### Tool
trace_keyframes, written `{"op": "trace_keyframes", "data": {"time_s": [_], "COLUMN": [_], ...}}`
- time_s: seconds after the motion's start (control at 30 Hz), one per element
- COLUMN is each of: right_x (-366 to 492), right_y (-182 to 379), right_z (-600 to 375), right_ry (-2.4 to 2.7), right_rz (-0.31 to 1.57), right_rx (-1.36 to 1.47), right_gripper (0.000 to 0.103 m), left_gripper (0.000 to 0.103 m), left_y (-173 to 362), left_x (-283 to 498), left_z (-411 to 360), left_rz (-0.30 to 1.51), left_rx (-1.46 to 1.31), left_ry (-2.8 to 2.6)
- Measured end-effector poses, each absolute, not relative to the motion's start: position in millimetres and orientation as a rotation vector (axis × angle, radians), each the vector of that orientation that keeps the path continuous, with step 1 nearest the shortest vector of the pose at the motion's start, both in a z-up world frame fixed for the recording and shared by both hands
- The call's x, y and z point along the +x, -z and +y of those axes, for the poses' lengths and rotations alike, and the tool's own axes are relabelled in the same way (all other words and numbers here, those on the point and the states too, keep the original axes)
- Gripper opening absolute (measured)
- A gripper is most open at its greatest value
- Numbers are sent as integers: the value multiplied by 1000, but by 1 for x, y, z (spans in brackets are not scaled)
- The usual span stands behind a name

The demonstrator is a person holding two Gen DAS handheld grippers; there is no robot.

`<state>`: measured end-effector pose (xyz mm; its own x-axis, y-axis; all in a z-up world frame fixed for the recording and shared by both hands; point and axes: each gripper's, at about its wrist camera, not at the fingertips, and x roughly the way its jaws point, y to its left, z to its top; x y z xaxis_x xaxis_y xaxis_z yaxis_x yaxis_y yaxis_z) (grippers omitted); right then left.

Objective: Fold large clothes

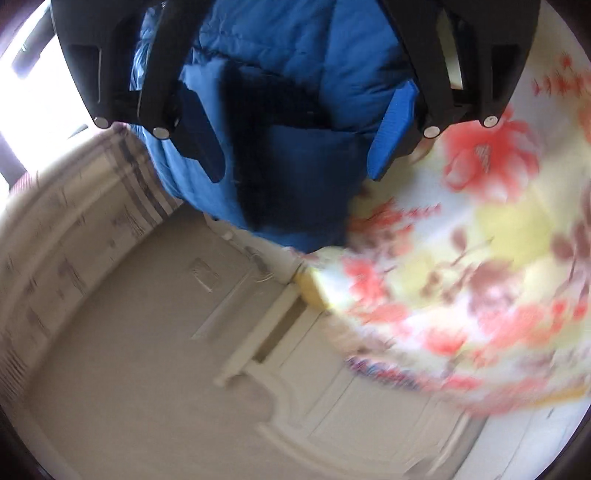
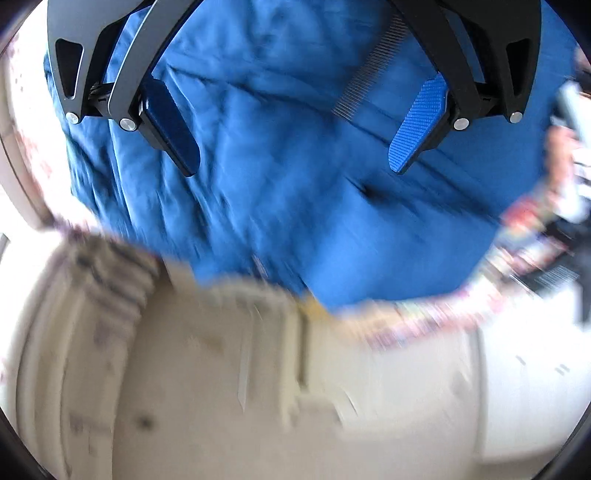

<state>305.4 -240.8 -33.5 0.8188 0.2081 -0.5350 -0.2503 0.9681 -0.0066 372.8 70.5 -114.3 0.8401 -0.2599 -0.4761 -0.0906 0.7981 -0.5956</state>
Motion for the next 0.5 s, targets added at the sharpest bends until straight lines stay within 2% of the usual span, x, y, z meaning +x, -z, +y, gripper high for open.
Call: {"op": "trace_keyframes", "data": {"time_s": [0.13,0.3,0.47,0.5], "right_x": [296,310,336,338], "right_y": [21,20,47,53], "right_z": [-184,-114,-78,-79], "right_ry": [-286,-349,-364,-385], "right_rz": [514,512,546,548], "right_rx": [-284,-488,-593,-577], "right_gripper": [98,98,96,62], "left_gripper": [78,79,80,81], "left_y": [121,114,116,117], "left_x": [377,375,372,372], "left_z": [76,67,75,80], "left_rz": [627,613,608,607], "left_rx": [-669,-568,-605,-621], "left_ry": [79,49,25,12]}}
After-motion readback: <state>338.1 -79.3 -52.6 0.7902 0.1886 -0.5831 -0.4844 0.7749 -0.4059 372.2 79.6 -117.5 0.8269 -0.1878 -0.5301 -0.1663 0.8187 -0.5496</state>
